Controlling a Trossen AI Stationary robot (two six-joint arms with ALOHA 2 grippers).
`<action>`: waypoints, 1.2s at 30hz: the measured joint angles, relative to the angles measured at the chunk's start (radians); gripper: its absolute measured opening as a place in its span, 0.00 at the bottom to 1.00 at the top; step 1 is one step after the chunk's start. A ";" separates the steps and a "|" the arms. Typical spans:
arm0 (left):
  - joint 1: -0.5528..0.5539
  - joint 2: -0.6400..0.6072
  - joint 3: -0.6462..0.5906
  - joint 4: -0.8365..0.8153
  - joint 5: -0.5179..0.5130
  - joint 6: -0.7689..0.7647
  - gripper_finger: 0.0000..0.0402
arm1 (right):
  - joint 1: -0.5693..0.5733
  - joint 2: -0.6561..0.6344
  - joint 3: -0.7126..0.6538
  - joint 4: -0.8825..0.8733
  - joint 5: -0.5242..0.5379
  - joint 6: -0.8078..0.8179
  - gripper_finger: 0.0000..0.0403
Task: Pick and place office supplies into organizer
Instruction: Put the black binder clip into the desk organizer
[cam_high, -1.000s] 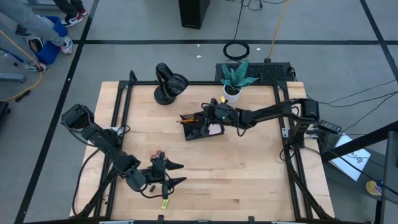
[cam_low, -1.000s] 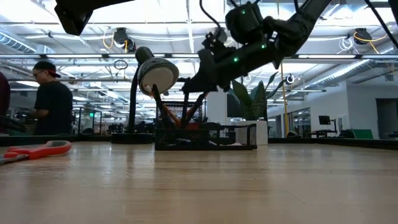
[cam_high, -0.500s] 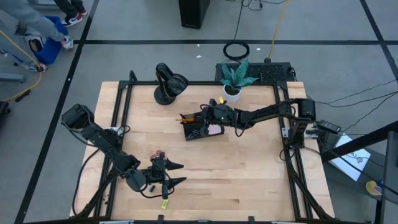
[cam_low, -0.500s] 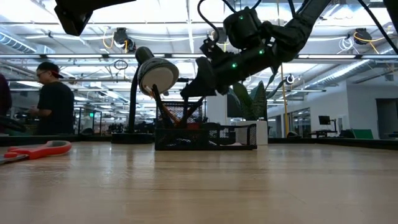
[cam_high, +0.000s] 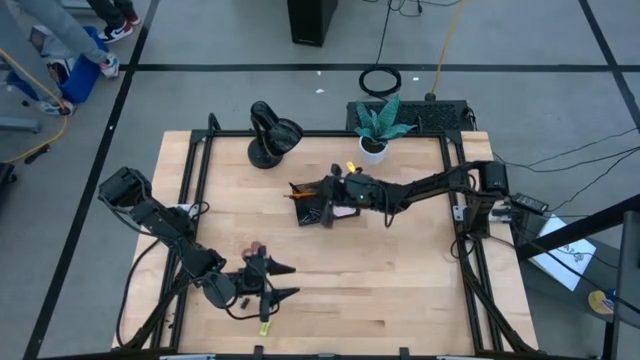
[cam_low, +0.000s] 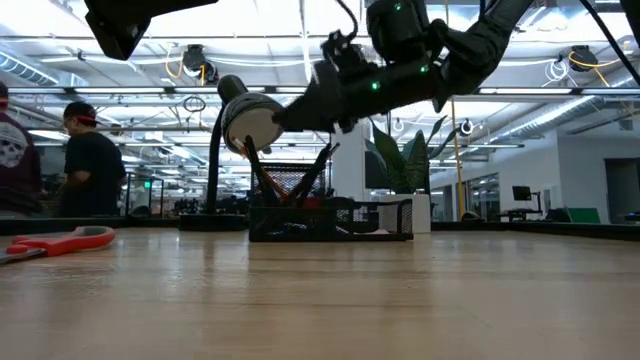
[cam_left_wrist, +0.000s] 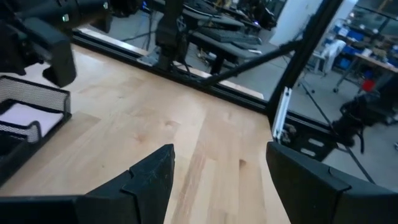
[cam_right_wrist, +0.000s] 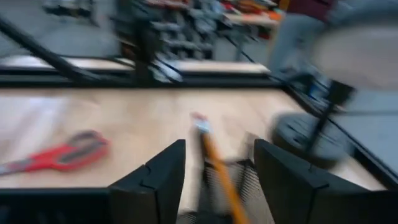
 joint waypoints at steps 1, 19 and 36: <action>0.000 0.000 0.000 -0.002 0.010 0.002 0.64 | 0.011 0.000 0.000 0.016 -0.022 -0.001 0.46; -0.002 0.000 0.000 0.050 0.115 0.015 0.64 | 0.296 -0.002 0.000 -0.031 -0.093 -0.115 0.43; -0.034 0.000 0.000 0.144 0.112 -0.024 0.64 | 0.325 0.097 0.000 0.040 -0.250 -0.027 0.40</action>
